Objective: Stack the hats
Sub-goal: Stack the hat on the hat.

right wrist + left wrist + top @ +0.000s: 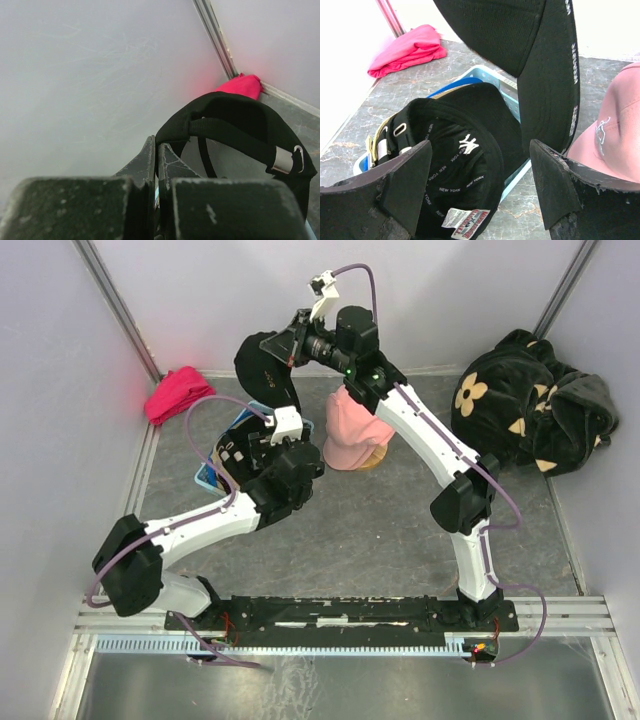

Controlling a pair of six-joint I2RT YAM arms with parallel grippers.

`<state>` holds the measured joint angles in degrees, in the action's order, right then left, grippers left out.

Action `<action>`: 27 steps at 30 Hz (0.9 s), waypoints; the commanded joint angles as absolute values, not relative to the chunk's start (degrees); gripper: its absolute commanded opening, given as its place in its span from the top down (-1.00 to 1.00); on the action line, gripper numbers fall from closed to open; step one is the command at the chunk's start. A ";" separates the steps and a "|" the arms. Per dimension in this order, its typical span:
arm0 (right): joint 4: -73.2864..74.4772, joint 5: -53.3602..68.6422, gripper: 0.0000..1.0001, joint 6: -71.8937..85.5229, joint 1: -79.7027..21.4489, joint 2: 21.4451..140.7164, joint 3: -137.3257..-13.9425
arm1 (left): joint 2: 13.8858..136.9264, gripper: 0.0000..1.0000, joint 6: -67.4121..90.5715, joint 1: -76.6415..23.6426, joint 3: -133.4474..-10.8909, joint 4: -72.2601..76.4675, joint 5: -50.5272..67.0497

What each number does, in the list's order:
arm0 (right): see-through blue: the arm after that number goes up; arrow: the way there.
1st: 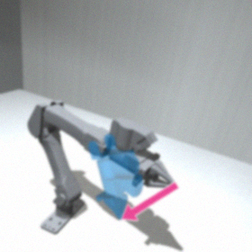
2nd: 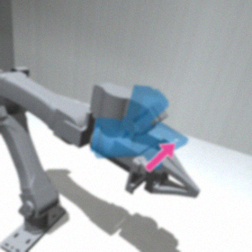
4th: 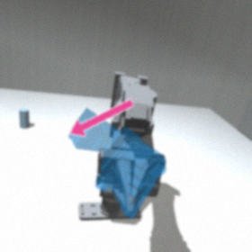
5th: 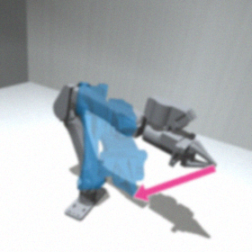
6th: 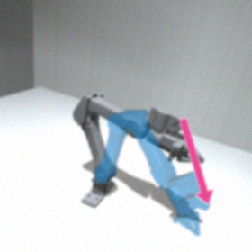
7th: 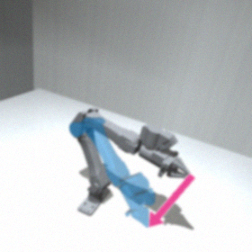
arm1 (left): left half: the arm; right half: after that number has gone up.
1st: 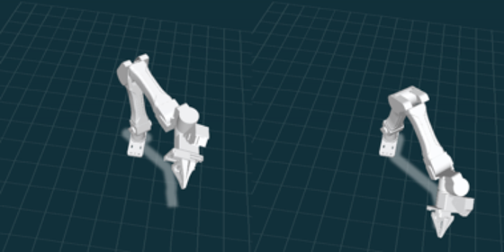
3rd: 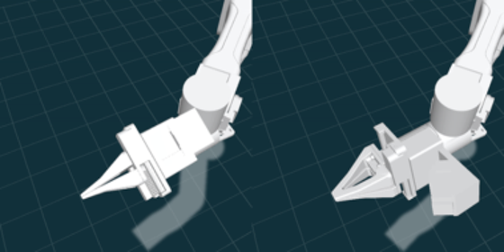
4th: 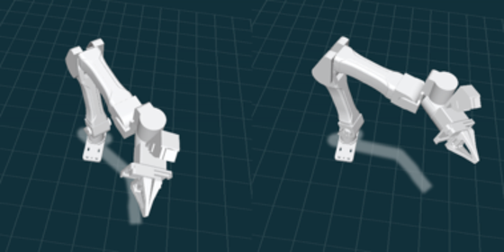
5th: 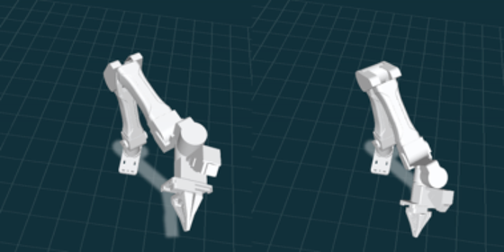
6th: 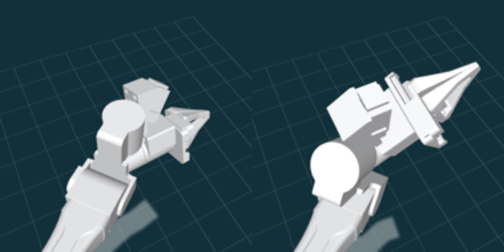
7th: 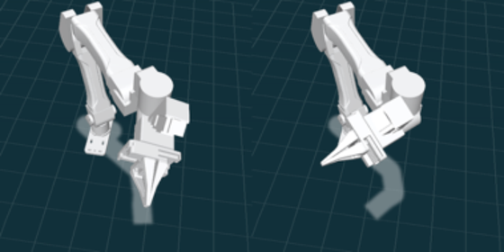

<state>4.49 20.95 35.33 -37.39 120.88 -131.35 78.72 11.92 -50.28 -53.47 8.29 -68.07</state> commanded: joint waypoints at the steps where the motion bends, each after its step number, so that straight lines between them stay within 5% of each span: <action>1: 0.25 21.61 0.97 35.80 -37.60 118.13 -130.40 | 81.29 -0.74 13.38 -50.57 -56.88 13.64 -73.96; 10: -1.52 22.02 0.97 35.64 -37.41 115.22 -126.29 | 89.98 -0.92 5.32 -50.88 -60.21 20.23 -87.17; 27: -16.84 26.45 0.97 44.88 -30.66 108.44 -107.90 | 92.61 -0.64 5.97 -49.61 -56.52 24.16 -89.33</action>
<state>-7.62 24.60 41.80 -32.47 113.03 -110.59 92.27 6.59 -49.95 -56.58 20.21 -86.98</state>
